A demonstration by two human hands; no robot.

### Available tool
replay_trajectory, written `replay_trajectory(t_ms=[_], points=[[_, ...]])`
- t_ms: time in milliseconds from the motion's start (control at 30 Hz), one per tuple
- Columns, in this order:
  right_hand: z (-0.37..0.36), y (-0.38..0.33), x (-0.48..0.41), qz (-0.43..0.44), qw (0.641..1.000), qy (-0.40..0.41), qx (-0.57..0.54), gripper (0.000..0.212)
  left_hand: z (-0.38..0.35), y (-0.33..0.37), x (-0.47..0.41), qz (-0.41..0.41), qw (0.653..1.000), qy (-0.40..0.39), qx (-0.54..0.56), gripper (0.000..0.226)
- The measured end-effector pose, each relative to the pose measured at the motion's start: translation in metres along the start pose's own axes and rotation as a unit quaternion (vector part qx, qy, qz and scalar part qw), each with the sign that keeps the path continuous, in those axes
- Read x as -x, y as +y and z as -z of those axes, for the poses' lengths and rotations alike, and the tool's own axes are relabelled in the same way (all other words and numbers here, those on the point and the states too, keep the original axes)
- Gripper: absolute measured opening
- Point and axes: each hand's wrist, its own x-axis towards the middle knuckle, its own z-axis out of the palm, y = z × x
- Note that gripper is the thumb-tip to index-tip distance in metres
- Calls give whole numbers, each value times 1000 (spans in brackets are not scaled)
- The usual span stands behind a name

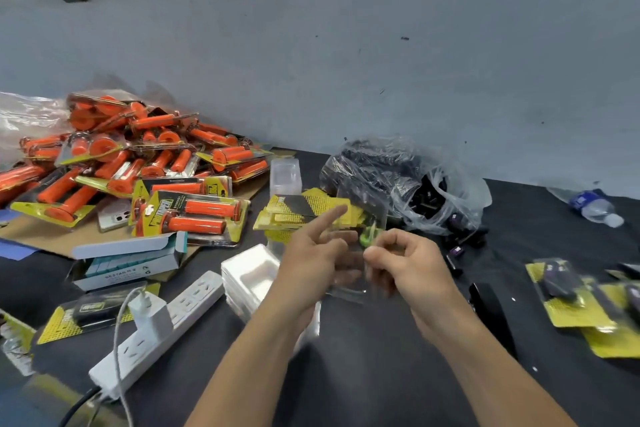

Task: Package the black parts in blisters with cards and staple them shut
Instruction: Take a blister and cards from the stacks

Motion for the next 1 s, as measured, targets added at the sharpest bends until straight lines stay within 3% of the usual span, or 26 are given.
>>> replay_trajectory(t_ms=[200, 300, 400, 500, 600, 733, 800, 867, 1000], points=[[76, 12, -9, 19, 989, 117, 86, 23, -50, -44, -28, 9, 991, -91, -93, 54], [105, 19, -22, 8, 982, 172, 80, 16, -66, -68, -42, 6, 995, -99, 21, 47], [123, 22, -40, -46, 973, 218, -53, 13, -85, -96, -50, 4, 975, -151, 162, 87], [128, 25, -56, -103, 979, 157, -83, 14, -110, -111, -60, -40, 976, -162, 143, 104], [137, 33, -65, -115, 989, 82, 42, 24, -125, -114, -75, -68, 977, -121, 164, 84], [173, 46, -79, -77, 980, 145, 116, 34, -123, -122, -95, -69, 976, -94, 183, 57], [188, 58, -87, -51, 949, 176, 255, 20, -112, -128, -102, -57, 980, -95, 163, 55], [191, 68, -95, -39, 928, 113, 353, 10, -99, -135, -109, -35, 983, -74, 162, 54], [173, 77, -116, -56, 896, -98, 430, 31, -80, -147, -115, 24, 960, -12, 277, 67]])
